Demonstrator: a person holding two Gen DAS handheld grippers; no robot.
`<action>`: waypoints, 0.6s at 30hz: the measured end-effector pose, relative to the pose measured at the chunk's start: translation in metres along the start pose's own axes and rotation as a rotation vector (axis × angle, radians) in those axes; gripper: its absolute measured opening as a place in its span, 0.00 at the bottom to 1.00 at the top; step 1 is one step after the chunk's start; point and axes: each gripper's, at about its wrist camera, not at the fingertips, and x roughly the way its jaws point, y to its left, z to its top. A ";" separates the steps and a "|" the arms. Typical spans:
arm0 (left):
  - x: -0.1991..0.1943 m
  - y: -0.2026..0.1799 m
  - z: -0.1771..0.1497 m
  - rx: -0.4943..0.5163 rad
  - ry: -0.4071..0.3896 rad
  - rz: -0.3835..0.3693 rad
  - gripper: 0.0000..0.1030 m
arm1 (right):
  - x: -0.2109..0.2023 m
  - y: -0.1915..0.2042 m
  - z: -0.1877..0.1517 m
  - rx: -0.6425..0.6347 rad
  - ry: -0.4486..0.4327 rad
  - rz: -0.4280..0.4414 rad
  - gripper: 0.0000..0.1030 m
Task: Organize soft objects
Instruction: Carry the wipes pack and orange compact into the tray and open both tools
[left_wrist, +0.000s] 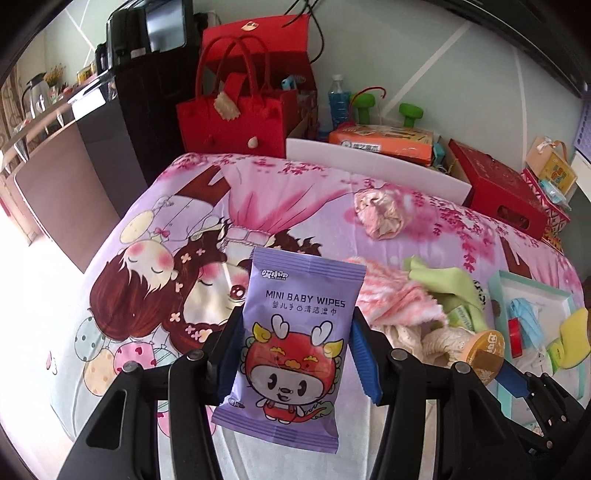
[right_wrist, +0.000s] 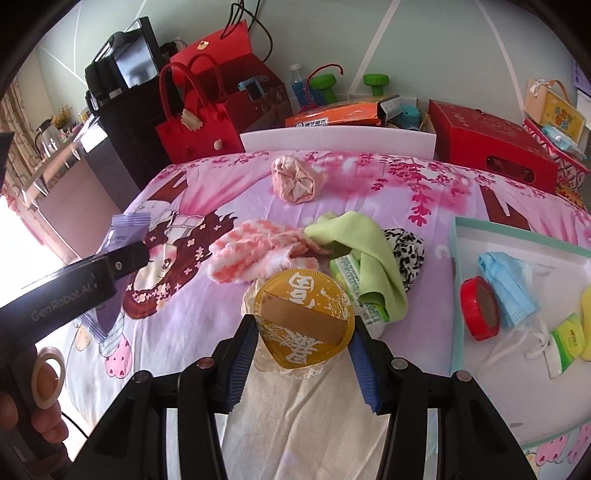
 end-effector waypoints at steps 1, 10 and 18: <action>0.000 -0.002 0.000 0.007 0.000 0.000 0.54 | -0.001 -0.001 0.000 0.003 -0.001 0.000 0.51; -0.004 -0.019 -0.001 0.047 -0.009 -0.001 0.54 | -0.020 -0.014 0.004 0.037 -0.051 0.001 0.51; -0.008 -0.036 -0.002 0.085 -0.015 -0.010 0.54 | -0.027 -0.034 0.004 0.082 -0.051 -0.024 0.51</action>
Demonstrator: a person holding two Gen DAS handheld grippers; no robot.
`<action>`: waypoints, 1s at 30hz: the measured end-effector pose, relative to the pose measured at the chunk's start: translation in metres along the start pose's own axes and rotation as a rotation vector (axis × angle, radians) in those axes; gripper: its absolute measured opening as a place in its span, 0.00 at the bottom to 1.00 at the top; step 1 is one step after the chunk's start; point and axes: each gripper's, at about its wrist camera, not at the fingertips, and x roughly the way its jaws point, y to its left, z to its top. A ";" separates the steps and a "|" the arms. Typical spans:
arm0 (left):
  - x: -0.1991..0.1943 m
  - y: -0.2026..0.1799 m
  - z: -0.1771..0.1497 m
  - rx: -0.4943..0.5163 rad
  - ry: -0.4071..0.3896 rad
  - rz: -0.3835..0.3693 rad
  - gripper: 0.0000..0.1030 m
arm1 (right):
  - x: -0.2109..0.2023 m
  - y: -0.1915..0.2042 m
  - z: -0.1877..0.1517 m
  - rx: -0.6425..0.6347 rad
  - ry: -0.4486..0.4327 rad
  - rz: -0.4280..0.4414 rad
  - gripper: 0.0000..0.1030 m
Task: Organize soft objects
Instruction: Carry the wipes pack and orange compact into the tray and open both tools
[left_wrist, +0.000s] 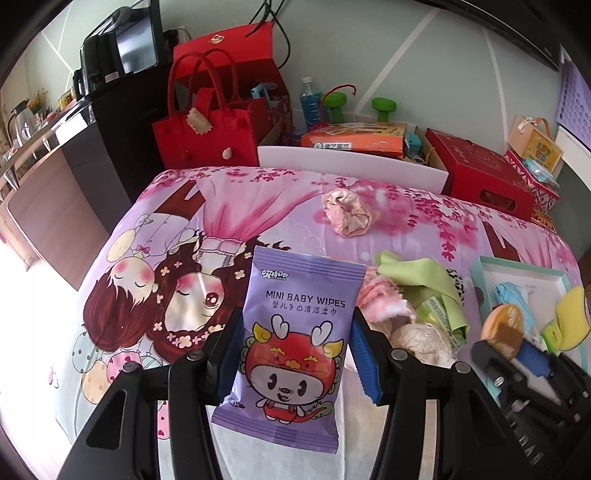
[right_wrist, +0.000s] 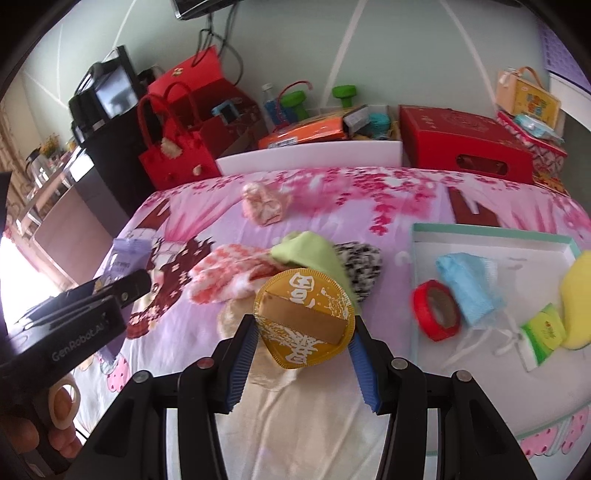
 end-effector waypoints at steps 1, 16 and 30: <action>-0.001 -0.004 0.000 0.008 -0.003 -0.002 0.54 | -0.003 -0.005 0.001 0.010 -0.005 -0.010 0.51; -0.019 -0.124 -0.016 0.257 -0.023 -0.145 0.54 | -0.041 -0.130 -0.004 0.264 -0.028 -0.242 0.51; -0.002 -0.227 -0.052 0.446 0.036 -0.250 0.54 | -0.062 -0.210 -0.029 0.430 -0.004 -0.360 0.51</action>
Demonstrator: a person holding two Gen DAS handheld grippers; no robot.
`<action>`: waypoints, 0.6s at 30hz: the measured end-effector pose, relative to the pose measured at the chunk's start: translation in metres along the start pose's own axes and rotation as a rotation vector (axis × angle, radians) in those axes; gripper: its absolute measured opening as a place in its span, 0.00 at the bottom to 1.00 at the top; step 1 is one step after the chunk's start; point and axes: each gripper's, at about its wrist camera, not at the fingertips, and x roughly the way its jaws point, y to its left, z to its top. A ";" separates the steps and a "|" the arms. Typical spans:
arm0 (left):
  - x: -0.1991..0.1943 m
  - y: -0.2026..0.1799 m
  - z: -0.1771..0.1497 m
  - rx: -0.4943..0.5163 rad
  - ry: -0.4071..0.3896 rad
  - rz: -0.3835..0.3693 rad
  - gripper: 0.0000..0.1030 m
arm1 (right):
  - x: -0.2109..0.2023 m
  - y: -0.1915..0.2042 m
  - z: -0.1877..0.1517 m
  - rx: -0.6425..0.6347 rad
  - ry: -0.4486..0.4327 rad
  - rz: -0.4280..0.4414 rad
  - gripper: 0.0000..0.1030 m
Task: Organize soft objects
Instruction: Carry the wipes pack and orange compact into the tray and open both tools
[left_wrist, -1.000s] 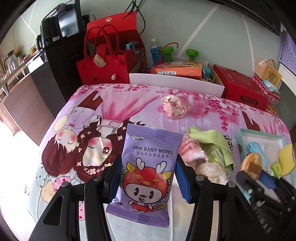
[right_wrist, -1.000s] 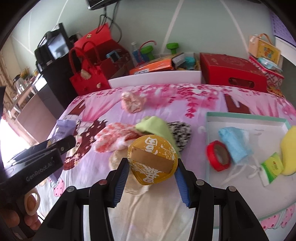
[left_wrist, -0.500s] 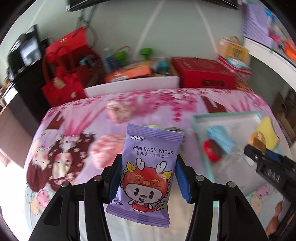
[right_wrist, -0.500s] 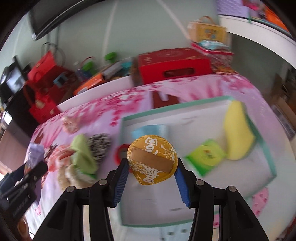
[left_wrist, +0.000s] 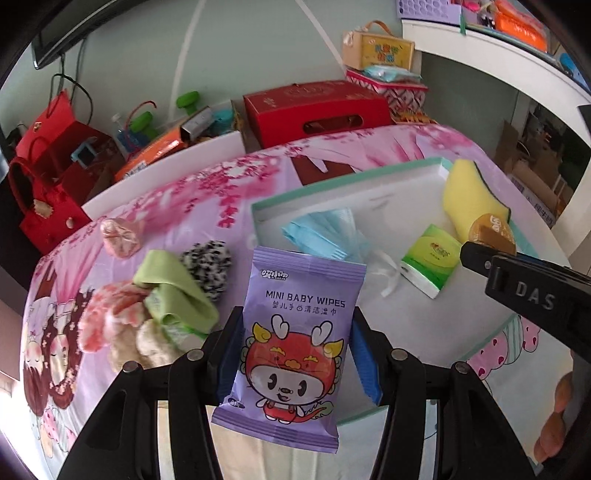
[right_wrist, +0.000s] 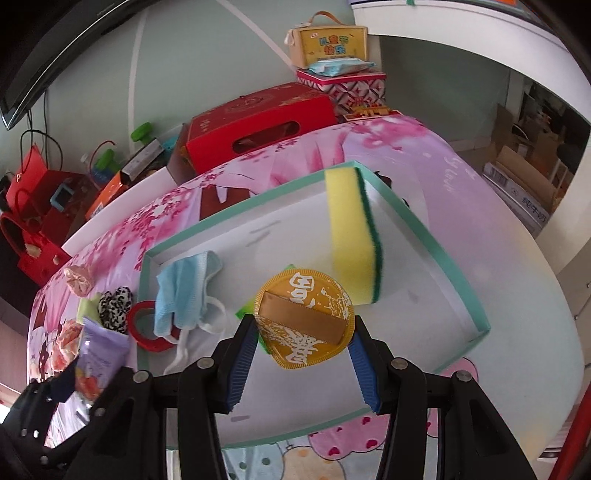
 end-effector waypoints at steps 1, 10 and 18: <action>0.002 -0.002 0.000 0.001 0.003 -0.008 0.54 | 0.000 -0.002 0.000 0.004 0.002 0.000 0.51; 0.019 -0.015 0.002 0.022 0.014 -0.024 0.54 | 0.007 -0.016 -0.002 0.032 0.027 -0.017 0.51; 0.016 -0.011 0.003 0.010 0.002 -0.029 0.72 | 0.009 -0.020 -0.003 0.049 0.034 -0.013 0.52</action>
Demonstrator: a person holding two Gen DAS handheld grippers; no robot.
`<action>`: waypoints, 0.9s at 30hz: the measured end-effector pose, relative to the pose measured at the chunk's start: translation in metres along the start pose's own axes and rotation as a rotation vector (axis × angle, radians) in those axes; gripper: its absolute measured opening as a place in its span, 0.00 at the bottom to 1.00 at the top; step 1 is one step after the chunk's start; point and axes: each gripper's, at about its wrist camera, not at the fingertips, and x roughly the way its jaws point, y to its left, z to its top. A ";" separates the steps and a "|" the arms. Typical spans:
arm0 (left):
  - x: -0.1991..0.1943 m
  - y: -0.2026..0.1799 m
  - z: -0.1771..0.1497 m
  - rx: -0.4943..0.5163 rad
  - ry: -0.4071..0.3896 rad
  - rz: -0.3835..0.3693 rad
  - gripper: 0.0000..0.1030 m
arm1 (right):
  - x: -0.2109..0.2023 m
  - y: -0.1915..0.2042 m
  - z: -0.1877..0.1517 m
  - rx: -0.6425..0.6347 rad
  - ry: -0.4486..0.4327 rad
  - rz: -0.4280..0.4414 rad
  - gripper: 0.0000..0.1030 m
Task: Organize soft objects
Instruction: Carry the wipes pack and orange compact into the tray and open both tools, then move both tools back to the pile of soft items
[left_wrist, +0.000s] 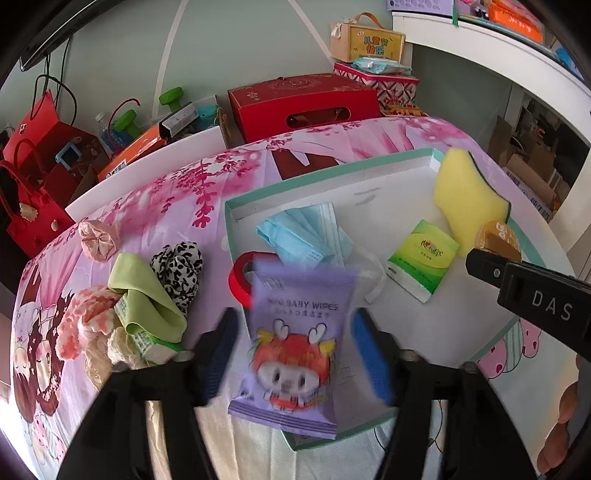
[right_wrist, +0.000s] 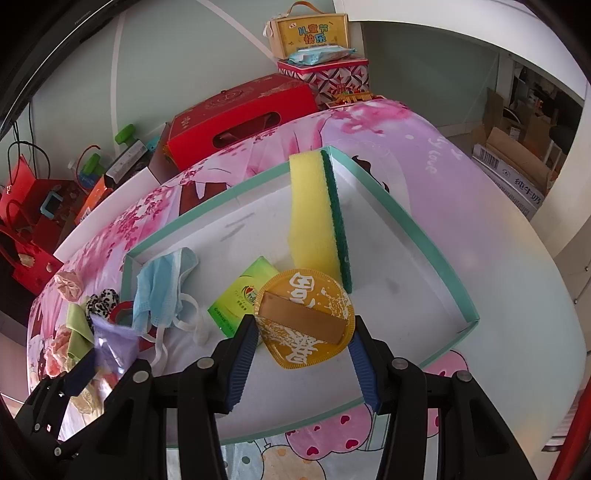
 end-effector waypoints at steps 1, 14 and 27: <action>-0.001 0.001 0.000 -0.004 -0.004 0.000 0.78 | 0.000 0.000 0.000 0.003 0.000 0.004 0.53; -0.008 0.023 0.000 -0.068 0.000 0.058 0.86 | -0.005 0.001 0.001 0.007 -0.010 0.020 0.90; -0.009 0.078 -0.003 -0.273 -0.004 0.134 0.98 | -0.002 0.001 0.000 0.005 -0.005 0.018 1.00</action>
